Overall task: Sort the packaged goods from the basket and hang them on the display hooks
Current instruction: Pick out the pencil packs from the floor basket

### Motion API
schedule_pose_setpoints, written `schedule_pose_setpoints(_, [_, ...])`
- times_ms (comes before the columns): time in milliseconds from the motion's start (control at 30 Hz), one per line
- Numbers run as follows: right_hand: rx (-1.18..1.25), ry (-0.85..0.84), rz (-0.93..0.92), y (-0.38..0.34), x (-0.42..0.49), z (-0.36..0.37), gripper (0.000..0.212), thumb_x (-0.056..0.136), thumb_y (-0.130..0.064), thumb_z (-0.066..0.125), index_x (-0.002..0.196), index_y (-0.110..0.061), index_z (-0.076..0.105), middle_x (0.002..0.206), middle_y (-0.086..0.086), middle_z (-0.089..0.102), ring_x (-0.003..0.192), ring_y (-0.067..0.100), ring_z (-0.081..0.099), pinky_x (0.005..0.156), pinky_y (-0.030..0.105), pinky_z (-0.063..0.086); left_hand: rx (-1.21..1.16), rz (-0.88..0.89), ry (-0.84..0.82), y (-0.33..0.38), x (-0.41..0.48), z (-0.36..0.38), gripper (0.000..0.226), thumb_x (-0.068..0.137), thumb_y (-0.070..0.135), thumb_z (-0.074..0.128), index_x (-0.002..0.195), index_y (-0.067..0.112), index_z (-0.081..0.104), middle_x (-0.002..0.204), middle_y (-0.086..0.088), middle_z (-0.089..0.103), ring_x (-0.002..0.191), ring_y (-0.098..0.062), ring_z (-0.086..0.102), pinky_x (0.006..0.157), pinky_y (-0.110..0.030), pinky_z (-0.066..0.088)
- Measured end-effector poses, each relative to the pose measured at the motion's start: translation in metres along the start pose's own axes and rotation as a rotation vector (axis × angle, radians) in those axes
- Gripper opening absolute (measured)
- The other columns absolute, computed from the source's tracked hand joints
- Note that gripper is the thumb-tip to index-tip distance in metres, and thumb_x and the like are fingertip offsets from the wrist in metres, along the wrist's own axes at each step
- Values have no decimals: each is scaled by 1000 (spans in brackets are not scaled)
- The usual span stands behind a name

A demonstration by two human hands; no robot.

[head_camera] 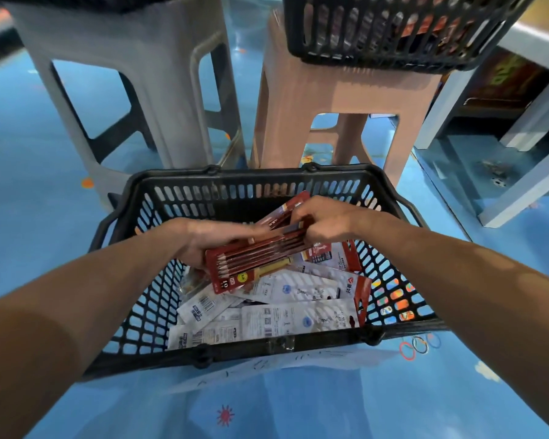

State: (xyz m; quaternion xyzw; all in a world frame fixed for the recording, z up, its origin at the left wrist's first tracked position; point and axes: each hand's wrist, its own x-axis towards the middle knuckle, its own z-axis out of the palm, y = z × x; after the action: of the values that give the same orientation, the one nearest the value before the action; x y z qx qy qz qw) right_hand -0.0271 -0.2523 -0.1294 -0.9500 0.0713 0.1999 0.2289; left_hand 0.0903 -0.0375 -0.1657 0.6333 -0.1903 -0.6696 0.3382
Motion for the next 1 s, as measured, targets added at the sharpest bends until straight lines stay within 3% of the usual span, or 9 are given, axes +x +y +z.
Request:
schedule_pose_setpoints(133, [-39,194,-49,7,10,8,19,84,-22,77,98,-25,64,99,-3,65,95,21,63,74,29,46,115,-48,55,-11,3,-11,64,86,15,80,142,26,51,126,-21,70,112,-39,70,93,-54,58])
schedule_pose_setpoints(200, [-44,378,-5,13,16,14,43,83,-39,80,111,-20,54,107,0,54,97,21,55,79,30,41,125,-62,80,-15,4,-14,62,87,12,78,141,26,50,123,-21,71,112,-41,70,97,-58,55])
schedule_pose_setpoints(267, [-84,530,77,16,19,20,41,85,-44,75,102,-20,46,105,2,50,94,22,53,78,34,43,96,-56,139,-18,3,-17,59,88,13,76,139,28,51,118,-20,74,107,-39,73,95,-57,57])
schedule_pose_setpoints(400, [-132,178,170,15,28,39,22,96,-34,64,82,-21,54,87,3,62,81,22,63,61,29,45,100,-12,292,-23,1,-28,51,89,16,75,133,33,56,109,-12,78,99,-31,76,84,-48,62])
schedule_pose_setpoints(500, [-23,-136,223,9,34,66,21,95,-32,67,105,-13,67,93,5,69,65,16,66,54,25,49,138,-6,346,-27,3,-33,52,87,20,78,134,34,59,111,-8,78,100,-28,76,86,-47,61])
schedule_pose_setpoints(633, [232,-378,333,-1,37,99,33,100,-22,63,128,-9,53,86,9,74,60,17,71,53,27,54,139,-6,372,-27,4,-34,51,87,20,79,132,34,60,111,-8,78,99,-28,76,82,-45,62])
schedule_pose_setpoints(800, [428,-429,417,-15,35,116,47,105,-46,48,131,-7,51,99,17,77,64,22,75,45,19,48,174,3,362,-27,1,-35,53,83,18,82,130,33,62,113,-8,77,103,-29,75,94,-55,59])
schedule_pose_setpoints(900, [504,-333,442,-20,28,102,51,105,-52,45,130,-9,57,86,15,77,71,25,77,47,19,49,174,-5,350,-26,-4,-32,50,85,15,80,129,32,63,113,-7,77,102,-28,76,86,-49,61])
schedule_pose_setpoints(1000, [666,-191,453,-19,15,74,47,102,-51,54,108,-6,68,69,9,75,56,16,72,38,16,42,192,-23,344,-24,-10,-31,51,85,18,81,130,32,61,112,-6,78,102,-27,76,86,-49,62])
